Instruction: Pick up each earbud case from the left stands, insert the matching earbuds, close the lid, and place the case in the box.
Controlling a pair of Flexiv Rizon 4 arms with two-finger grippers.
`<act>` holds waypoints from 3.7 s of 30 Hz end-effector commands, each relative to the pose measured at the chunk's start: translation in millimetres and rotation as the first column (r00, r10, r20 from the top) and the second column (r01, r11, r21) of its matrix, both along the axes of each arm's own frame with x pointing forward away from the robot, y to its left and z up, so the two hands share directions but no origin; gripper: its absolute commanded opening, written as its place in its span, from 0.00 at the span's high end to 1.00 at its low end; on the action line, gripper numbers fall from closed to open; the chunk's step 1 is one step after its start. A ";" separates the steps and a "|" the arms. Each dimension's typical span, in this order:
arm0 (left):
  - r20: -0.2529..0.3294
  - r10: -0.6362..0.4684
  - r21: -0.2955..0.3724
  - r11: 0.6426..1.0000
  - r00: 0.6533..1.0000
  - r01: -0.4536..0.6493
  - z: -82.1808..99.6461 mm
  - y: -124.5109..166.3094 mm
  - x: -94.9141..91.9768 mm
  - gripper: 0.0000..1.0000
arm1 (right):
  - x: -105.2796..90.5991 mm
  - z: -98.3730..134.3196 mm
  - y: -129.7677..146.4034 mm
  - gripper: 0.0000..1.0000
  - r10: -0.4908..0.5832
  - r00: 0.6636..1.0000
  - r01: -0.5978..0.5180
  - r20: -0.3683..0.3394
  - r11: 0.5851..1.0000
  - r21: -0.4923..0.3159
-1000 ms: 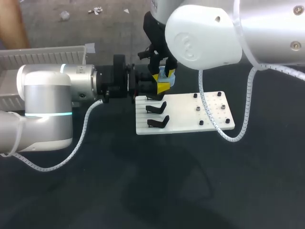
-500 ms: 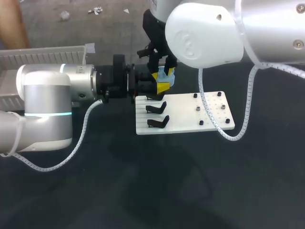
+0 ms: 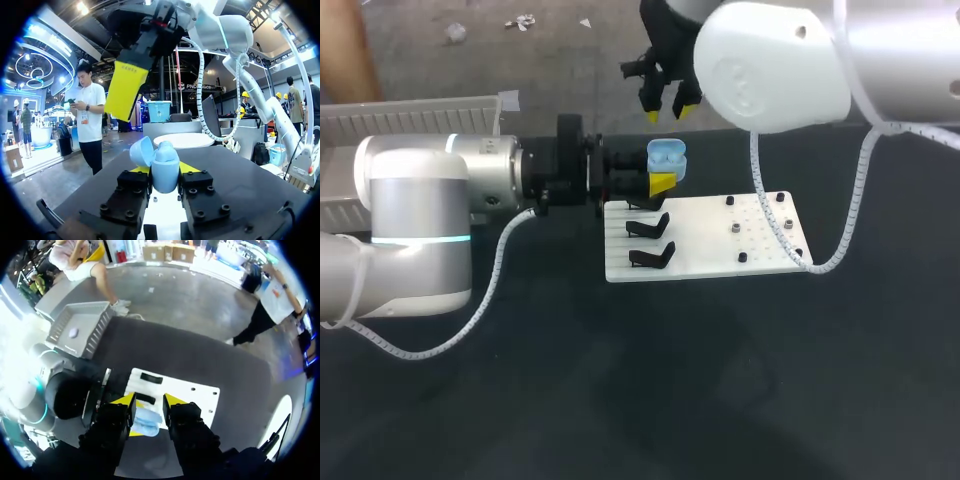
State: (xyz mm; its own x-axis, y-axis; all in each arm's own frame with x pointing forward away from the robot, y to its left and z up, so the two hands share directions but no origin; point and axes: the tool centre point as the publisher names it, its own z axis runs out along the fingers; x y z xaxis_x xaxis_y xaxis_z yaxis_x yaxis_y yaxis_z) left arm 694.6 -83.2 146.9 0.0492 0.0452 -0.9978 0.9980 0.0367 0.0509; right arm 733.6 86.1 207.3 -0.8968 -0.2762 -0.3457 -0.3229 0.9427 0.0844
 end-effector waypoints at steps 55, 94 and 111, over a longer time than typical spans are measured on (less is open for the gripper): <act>0.141 0.299 -0.025 0.954 0.944 -0.298 47.8 124.8 50.6 1.00 | -40.5 -35.5 -69.5 0.00 -0.316 0.947 0.322 -0.060 0.936 0.144; 0.078 0.649 0.141 0.744 0.757 -0.653 -66.3 352.3 149.2 0.75 | -98.3 -86.4 -83.4 0.00 -0.491 0.844 0.533 -0.216 0.811 0.241; 0.065 0.609 0.106 0.784 0.791 -0.612 -41.0 304.8 89.2 0.00 | -99.9 -69.0 -89.0 0.00 -0.385 0.921 0.373 -0.064 0.821 0.431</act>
State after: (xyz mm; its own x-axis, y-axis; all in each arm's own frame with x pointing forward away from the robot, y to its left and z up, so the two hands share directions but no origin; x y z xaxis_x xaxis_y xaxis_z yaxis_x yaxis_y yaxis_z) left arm 812.3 232.6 97.3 0.0095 0.1859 -0.9825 0.7811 0.6122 0.1233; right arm 642.9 3.5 141.5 -0.9161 0.2464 -0.3163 0.0684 0.8733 0.4823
